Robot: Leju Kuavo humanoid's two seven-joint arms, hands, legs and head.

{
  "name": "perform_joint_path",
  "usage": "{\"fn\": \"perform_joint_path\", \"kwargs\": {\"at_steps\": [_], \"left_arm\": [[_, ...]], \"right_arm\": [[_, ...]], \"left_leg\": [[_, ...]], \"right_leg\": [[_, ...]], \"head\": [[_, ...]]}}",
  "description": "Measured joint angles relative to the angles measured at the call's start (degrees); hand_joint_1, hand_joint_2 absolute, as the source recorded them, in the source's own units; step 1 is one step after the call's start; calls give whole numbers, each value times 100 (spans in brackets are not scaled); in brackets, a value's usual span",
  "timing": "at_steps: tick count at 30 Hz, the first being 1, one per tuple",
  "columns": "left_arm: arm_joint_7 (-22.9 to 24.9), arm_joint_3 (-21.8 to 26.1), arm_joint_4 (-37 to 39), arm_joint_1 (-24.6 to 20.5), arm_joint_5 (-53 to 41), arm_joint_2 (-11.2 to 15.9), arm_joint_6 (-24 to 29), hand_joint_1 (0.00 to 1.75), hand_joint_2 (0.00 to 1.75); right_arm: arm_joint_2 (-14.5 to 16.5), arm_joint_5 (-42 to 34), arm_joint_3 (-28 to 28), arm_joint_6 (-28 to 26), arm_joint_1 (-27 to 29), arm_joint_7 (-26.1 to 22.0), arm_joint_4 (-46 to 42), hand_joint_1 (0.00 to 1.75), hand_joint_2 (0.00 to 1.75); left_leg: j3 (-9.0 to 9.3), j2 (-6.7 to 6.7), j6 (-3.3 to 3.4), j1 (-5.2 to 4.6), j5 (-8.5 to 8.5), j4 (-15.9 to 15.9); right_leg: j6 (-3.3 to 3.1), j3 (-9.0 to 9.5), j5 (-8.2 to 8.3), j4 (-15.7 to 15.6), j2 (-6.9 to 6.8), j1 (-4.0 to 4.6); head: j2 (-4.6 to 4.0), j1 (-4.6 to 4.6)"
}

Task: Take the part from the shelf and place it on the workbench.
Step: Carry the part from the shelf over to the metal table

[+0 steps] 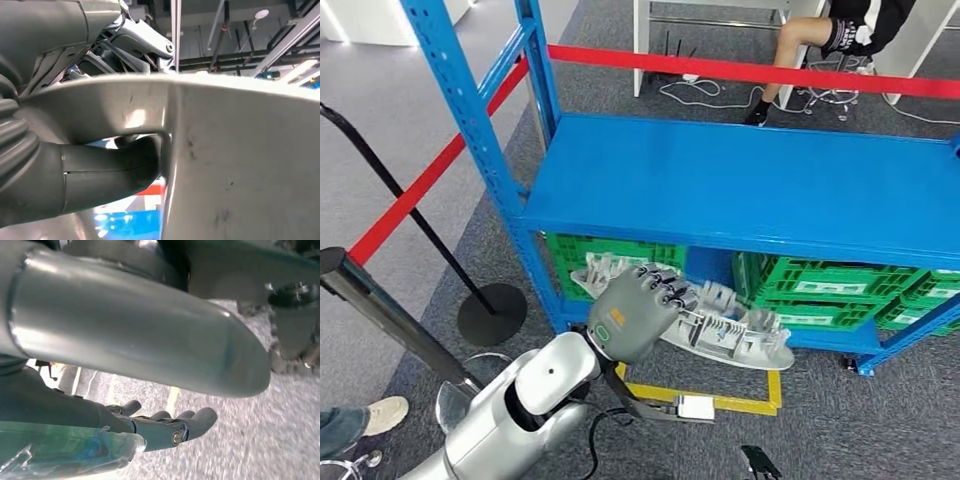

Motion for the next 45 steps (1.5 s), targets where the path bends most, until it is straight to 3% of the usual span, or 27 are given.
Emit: {"fn": "perform_joint_path", "kwargs": {"at_steps": [3,4,5,6,8,10,12,14,15,18,20,22,23,25,26,28,29,31,33,34,35,36,38,40,41,43,45], "left_arm": [[0,-3,14,36,3,6,-9,157,175],[0,-7,17,49,4,9,-9,157,175],[0,-10,19,58,3,10,-9,157,175],[0,-13,19,61,2,12,-9,157,175],[0,-14,20,62,0,13,-8,157,175],[0,-15,20,59,-1,9,-7,157,175],[0,-16,20,56,-1,9,-4,157,175],[0,-16,20,57,-1,17,-2,157,175],[0,-15,20,57,-1,22,-2,157,175],[0,-14,20,58,0,33,-1,157,175],[0,-14,20,61,0,43,-1,157,175],[0,-14,20,61,0,45,-1,157,175],[0,-14,20,57,0,40,-1,157,175],[0,-14,19,43,0,24,1,157,175],[0,-14,18,35,0,16,2,157,175],[0,-14,19,28,0,11,3,157,175],[0,-14,19,29,0,12,3,157,175],[0,-14,20,30,0,9,1,157,175],[0,-14,20,32,-1,9,-1,157,175],[0,-14,21,36,-2,13,-2,157,175],[0,-15,21,41,-2,18,-2,157,175],[0,-15,22,47,-2,23,-3,157,175],[0,-16,21,53,-2,26,-3,157,175],[0,-16,20,51,-2,22,-3,157,175],[0,-16,20,49,-2,20,-2,157,175],[0,-16,20,47,-2,17,-1,157,175],[0,-16,20,43,-2,16,0,157,175]], "right_arm": [[0,-1,0,4,8,48,1,0,0],[0,-2,0,4,6,54,1,0,0],[0,-2,0,4,4,54,1,0,0],[-1,-2,0,3,2,54,1,0,0],[-2,-2,0,3,-11,55,0,0,0],[-3,-2,0,3,-33,54,-1,0,0],[-2,-3,0,3,-43,44,-2,0,0],[1,-2,-1,4,-43,36,-2,0,0],[1,-2,-2,2,-45,36,-2,0,0],[-2,-2,-9,-3,-51,36,-2,0,0],[-2,-2,-10,-1,-43,37,-2,0,0],[-2,-2,-10,2,-41,38,-2,0,0],[-2,-2,-10,3,-44,38,-2,0,0],[-2,-2,-10,3,-49,46,-3,0,0],[-2,-2,-11,2,-49,50,-3,0,0],[-2,-2,-11,1,-41,54,-2,0,0],[-3,-2,-11,1,-31,54,-1,0,0],[-3,-2,-10,2,-15,55,0,0,0],[-3,-2,-9,4,-12,58,0,0,0],[-2,-2,-9,4,-12,60,0,0,0],[-2,-2,-9,4,-12,61,0,0,0],[-3,-2,-9,3,-12,61,1,0,0],[-4,-2,-9,2,-20,61,-1,0,0],[-6,-2,-9,2,-41,60,-3,0,0],[-7,-2,-9,2,-48,54,-3,0,0],[-4,-2,-10,4,-47,42,-4,0,0],[3,-2,-11,4,-45,42,-4,0,0]], "left_leg": [[-256,5,63,-10,216,8],[-345,5,65,-19,284,13],[-429,5,60,-26,350,17],[-507,5,48,-29,411,20],[-637,5,5,-34,520,34],[-717,6,-48,-48,615,60],[-754,7,-98,-50,705,74],[-807,7,-164,-34,645,128],[-869,8,-202,-26,471,262],[-1182,10,-282,3,-355,1297],[-1229,10,-298,16,-478,1840],[-910,10,-283,22,-195,1619],[-610,10,-267,24,-90,1253],[14,5,-222,19,-106,393],[190,1,-196,9,-163,119],[214,-3,-125,-11,-160,-34],[166,2,-82,-13,-104,-32],[52,14,4,-2,26,-39],[-108,17,48,-12,159,-31],[-194,16,53,-21,223,-27],[-278,16,52,-29,285,-23],[-356,16,45,-35,342,-17],[-482,15,11,-37,438,0],[-561,16,-41,-52,506,29],[-582,18,-68,-60,539,42],[-611,22,-123,-60,611,49],[-686,20,-189,-46,514,146]], "right_leg": [[36,-281,-837,1079,1,0],[42,-312,-928,1409,1,1],[41,-261,-887,1574,1,3],[37,-101,-751,1513,1,4],[28,508,-564,819,-1,7],[-7,1057,-674,26,9,21],[-80,1182,-752,-216,18,44],[-185,1084,-667,-185,0,41],[-241,1022,-609,-185,-11,35],[-317,772,-397,-182,-28,32],[-306,582,-254,-176,-32,34],[-285,414,-119,-173,-34,34],[-269,347,-55,-171,-32,34],[-216,250,62,-155,-21,50],[-184,223,125,-159,-20,53],[-114,187,251,-198,-21,44],[-83,157,231,-194,-18,30],[-31,13,-129,126,-8,16],[3,-220,-697,895,-3,14],[13,-303,-862,1278,-3,14],[15,-305,-890,1512,-3,15],[11,-206,-810,1542,-3,16],[-7,318,-560,964,-5,17],[-37,919,-579,143,-1,27],[-59,1075,-641,-97,3,34],[-129,1094,-657,-205,10,47],[-222,1027,-588,-211,-6,39]], "head": [[0,30],[0,30],[0,30],[0,30],[0,31],[0,26],[0,21],[0,19],[0,13],[0,-1],[0,-1],[0,-2],[0,-2],[0,1],[0,1],[0,5],[0,6],[0,30],[0,53],[0,54],[0,54],[0,54],[0,55],[0,51],[0,46],[0,32],[0,23]]}}
